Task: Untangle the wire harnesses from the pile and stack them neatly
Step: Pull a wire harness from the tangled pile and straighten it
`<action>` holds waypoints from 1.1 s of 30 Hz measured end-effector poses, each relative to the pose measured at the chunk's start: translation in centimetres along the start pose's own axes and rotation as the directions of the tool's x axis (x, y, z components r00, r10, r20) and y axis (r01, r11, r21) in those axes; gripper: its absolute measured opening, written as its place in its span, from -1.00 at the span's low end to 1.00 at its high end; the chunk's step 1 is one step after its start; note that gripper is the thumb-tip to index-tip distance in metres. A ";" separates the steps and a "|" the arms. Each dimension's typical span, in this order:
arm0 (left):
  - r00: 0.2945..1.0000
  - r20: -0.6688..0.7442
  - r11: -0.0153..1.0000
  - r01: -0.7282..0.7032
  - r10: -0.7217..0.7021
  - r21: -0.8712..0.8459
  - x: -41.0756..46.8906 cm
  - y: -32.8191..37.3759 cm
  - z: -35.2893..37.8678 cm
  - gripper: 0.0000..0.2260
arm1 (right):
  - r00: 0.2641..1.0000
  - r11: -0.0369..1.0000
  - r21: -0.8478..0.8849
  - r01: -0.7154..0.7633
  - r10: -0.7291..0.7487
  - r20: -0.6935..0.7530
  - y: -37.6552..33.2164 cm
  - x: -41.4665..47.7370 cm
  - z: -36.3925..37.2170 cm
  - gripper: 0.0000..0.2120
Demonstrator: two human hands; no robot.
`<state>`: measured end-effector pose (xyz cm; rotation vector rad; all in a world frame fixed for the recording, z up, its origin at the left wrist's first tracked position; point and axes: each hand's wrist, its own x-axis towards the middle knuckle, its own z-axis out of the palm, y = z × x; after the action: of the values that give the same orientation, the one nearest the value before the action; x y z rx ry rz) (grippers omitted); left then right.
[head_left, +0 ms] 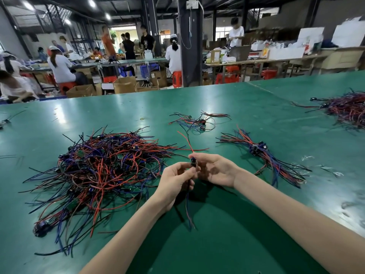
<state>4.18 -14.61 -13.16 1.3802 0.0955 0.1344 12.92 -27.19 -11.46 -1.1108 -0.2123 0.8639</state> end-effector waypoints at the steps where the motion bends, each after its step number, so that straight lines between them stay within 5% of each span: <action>1: 1.000 0.000 1.000 0.006 -0.006 0.006 0.0 0.0 0.0 -0.95 | 1.000 1.000 0.027 0.001 -0.001 -0.014 0.1 -0.1 -0.1 -0.89; 10: 0.997 0.016 0.997 0.079 -0.079 -0.019 0.0 0.4 0.2 -0.85 | 0.962 0.970 -0.148 0.191 -0.215 -0.168 0.9 -0.5 0.1 -0.91; 23: 1.000 -0.013 0.998 0.025 -0.026 -0.057 -0.3 0.0 0.5 -0.86 | 0.969 0.986 0.001 0.167 -0.164 -0.184 1.4 -0.3 1.1 -0.89; 33: 1.000 -0.002 0.999 0.029 -0.029 -0.043 -0.2 0.2 0.5 -0.87 | 0.962 0.987 -0.042 0.157 -0.163 -0.220 1.1 -0.2 1.1 -0.89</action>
<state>4.00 -15.07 -12.86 1.3348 0.1141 0.1140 11.66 -26.37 -11.86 -1.1866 -0.1242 0.5887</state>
